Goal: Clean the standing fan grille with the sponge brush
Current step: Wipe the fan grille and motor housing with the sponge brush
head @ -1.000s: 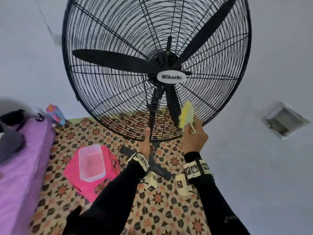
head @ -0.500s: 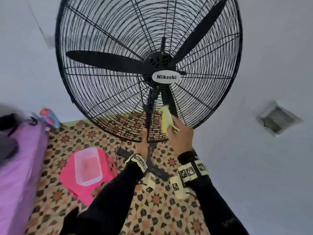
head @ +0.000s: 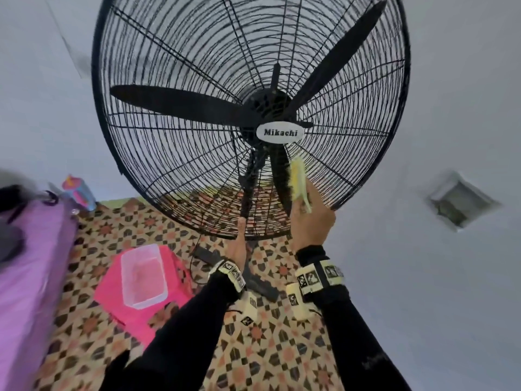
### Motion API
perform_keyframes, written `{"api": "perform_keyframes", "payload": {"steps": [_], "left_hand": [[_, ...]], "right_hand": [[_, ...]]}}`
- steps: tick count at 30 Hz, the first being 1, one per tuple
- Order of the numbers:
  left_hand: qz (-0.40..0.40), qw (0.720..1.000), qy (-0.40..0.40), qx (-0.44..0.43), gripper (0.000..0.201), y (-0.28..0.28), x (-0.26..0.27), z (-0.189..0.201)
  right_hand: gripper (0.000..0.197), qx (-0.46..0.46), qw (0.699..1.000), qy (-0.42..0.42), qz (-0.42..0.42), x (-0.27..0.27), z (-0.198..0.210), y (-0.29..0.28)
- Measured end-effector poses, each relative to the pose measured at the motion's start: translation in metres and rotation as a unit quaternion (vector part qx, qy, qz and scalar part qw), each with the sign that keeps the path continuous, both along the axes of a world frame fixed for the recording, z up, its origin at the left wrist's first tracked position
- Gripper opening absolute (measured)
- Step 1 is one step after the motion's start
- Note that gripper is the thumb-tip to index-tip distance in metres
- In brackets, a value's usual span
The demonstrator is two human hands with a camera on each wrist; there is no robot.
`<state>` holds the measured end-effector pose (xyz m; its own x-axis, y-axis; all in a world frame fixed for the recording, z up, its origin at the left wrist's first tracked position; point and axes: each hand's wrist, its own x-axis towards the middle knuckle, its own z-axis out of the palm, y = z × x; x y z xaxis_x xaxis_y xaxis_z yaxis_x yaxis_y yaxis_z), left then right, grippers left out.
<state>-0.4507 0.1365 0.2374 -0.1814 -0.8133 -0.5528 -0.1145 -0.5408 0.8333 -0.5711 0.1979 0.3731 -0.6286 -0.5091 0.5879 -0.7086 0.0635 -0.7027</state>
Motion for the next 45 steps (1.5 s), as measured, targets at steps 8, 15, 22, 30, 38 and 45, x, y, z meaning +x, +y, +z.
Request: {"api": "perform_keyframes", "payload": {"steps": [8,15,22,30,38,45], "left_hand": [[0.038,0.999,0.011,-0.002,0.094,0.001,-0.002,0.0],[0.041,0.998,0.008,0.04,0.138,-0.003,-0.002,-0.012],[0.049,0.998,0.002,0.05,0.122,-0.005,-0.006,-0.027],[0.038,0.999,0.003,0.028,0.104,-0.004,-0.006,-0.022],[0.012,0.998,0.023,0.054,0.102,-0.017,-0.009,-0.052],[-0.015,0.995,0.037,0.089,0.132,-0.013,-0.002,-0.031]], "right_hand": [[0.039,0.013,0.999,-0.036,-0.008,0.002,0.01,-0.001],[0.035,-0.014,1.0,-0.024,-0.004,0.001,0.02,-0.005],[0.041,-0.011,1.0,0.012,0.006,-0.004,0.037,-0.008],[0.038,0.015,0.999,-0.007,0.041,-0.001,0.043,-0.009],[0.035,-0.008,1.0,-0.006,0.022,0.012,0.046,-0.013],[0.038,0.008,1.0,0.005,0.028,0.015,0.046,-0.016]]}}
